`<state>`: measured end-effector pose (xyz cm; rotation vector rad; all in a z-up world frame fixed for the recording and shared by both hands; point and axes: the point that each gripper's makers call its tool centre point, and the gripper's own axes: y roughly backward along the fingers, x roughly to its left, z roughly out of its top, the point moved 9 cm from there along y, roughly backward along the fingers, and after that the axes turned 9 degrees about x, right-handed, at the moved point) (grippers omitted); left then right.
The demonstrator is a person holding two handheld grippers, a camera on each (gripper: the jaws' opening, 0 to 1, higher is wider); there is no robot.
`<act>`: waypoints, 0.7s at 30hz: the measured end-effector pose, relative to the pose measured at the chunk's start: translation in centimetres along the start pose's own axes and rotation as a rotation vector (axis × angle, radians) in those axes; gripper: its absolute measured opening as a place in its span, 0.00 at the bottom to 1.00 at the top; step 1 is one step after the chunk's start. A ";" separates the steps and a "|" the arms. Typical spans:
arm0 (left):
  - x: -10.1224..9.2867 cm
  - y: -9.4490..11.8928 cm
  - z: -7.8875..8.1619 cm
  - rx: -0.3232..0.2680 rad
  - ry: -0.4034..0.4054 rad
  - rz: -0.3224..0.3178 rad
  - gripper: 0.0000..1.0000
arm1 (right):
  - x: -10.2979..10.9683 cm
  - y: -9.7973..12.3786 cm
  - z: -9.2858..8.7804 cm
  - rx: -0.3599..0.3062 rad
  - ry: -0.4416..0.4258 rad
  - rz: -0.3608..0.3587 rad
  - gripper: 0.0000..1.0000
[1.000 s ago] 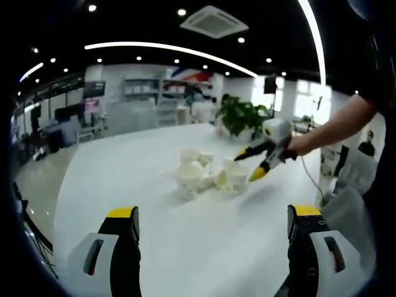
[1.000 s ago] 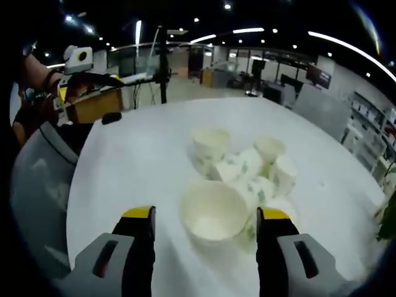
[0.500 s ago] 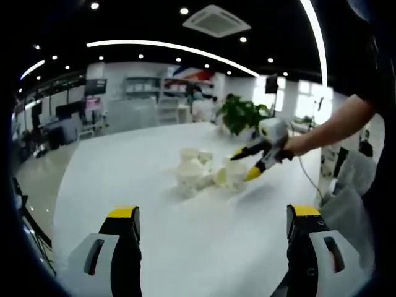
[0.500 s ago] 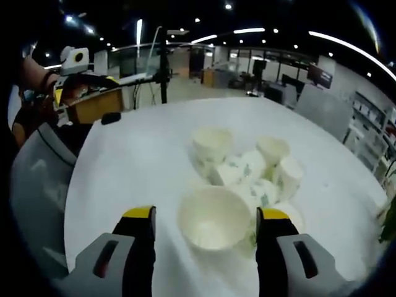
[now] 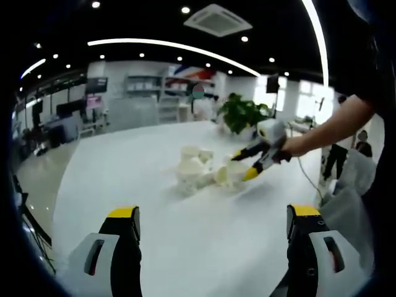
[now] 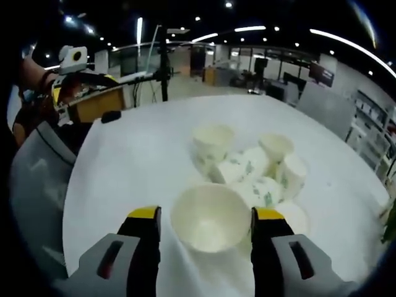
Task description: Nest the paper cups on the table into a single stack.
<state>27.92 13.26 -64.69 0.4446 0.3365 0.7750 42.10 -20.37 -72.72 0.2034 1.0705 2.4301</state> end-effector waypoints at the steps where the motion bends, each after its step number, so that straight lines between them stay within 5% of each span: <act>1: 0.0 0.0 0.0 0.001 0.001 -0.001 1.00 | -0.1 -0.1 0.0 0.002 -0.005 0.000 0.56; 21: 0.3 0.1 -0.2 0.006 0.007 0.002 0.99 | 0.1 -0.7 -0.1 -0.001 -0.011 0.012 0.48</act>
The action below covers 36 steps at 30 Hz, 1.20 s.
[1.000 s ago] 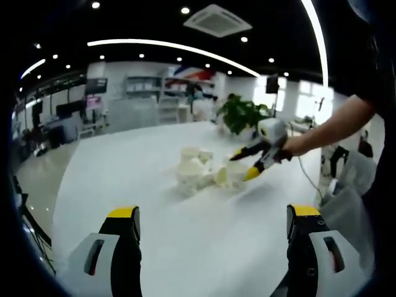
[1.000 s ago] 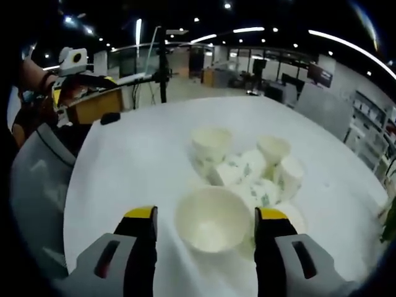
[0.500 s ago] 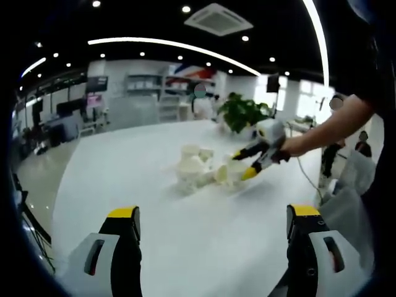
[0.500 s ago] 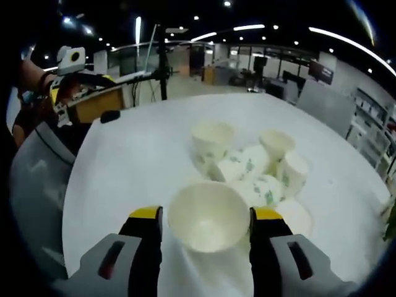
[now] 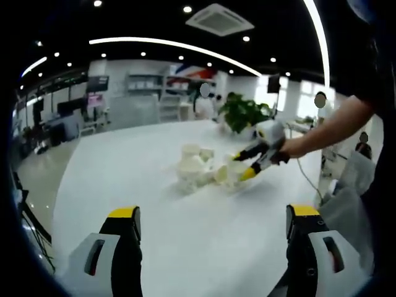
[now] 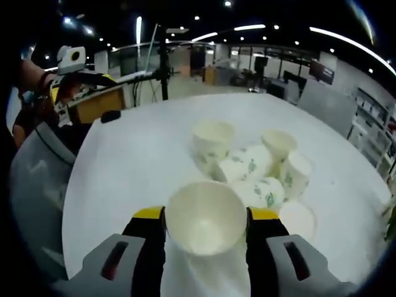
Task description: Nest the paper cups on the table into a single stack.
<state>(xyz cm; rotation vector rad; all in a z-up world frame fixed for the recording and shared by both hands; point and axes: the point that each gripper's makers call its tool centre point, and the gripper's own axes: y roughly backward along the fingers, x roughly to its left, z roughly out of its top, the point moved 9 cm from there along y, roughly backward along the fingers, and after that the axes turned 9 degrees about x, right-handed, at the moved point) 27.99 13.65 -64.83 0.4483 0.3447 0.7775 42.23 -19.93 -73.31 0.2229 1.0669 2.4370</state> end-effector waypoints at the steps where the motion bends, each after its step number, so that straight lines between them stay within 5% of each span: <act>1: 0.0 0.0 0.0 -0.001 0.001 -0.001 0.99 | 0.1 0.0 0.0 0.000 0.002 0.000 0.48; 36: -0.6 -0.1 0.3 -0.019 -0.015 -0.025 0.98 | 2.5 2.6 0.6 -0.043 0.030 0.005 0.47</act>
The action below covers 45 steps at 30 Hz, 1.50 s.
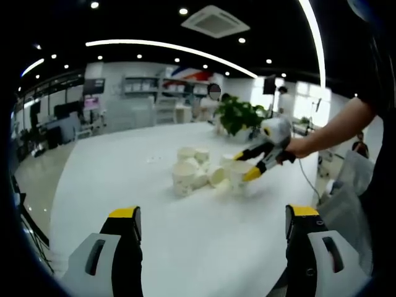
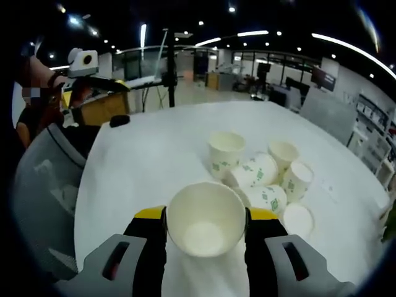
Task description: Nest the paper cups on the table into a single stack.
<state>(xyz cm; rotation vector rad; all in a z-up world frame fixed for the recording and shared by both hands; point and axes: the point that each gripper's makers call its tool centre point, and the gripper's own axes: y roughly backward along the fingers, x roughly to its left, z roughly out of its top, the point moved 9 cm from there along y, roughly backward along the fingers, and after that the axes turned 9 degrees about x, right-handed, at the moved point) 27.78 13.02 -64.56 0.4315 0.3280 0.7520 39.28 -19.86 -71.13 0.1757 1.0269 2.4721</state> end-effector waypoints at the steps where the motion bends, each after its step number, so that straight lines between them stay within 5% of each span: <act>1: 0.0 0.0 0.0 0.001 0.001 -0.001 0.98 | 0.1 0.1 -0.1 0.002 0.002 0.000 0.47; 45: -0.5 -0.5 0.2 -0.012 -0.009 -0.021 0.97 | 7.0 2.0 0.7 -0.066 0.051 0.105 0.46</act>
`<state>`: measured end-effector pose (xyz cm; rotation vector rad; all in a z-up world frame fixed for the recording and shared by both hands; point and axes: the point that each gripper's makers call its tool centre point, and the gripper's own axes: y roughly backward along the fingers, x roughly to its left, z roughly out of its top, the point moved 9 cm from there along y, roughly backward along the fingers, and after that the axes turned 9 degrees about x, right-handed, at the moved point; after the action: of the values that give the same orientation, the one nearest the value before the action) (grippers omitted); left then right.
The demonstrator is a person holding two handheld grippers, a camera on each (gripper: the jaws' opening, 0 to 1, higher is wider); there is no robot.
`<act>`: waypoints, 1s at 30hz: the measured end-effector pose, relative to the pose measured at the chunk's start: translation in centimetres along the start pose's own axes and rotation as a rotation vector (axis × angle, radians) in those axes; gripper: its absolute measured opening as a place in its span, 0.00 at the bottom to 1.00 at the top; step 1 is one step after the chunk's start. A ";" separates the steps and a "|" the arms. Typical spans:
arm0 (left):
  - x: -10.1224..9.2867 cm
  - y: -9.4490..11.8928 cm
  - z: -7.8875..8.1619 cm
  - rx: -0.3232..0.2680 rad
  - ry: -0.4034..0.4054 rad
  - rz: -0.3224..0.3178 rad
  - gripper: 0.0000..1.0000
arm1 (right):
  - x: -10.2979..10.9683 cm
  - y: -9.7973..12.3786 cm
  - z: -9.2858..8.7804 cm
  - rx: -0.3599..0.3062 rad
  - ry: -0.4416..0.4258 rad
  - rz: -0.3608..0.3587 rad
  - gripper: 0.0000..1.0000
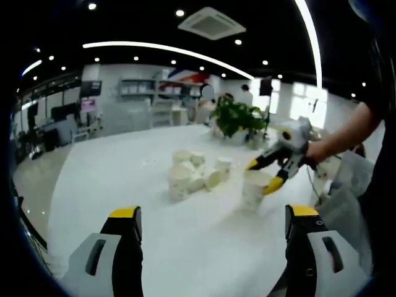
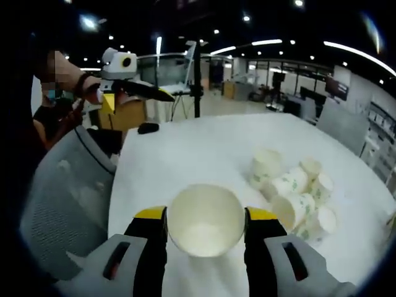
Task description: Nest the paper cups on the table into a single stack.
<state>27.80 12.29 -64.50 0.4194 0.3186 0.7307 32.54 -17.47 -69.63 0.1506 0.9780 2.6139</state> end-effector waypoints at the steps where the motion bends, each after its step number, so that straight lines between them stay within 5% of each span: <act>1: 0.0 0.0 0.0 0.000 0.001 0.000 0.97 | 0.2 0.0 0.0 0.003 0.003 0.004 0.46; 30: -0.5 0.5 -0.2 0.012 -0.006 -0.002 0.97 | 3.9 -1.3 -2.7 0.039 0.048 0.088 0.46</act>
<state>27.08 12.33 -64.37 0.4324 0.3181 0.7261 28.72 -16.80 -72.59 0.1446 1.0616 2.6910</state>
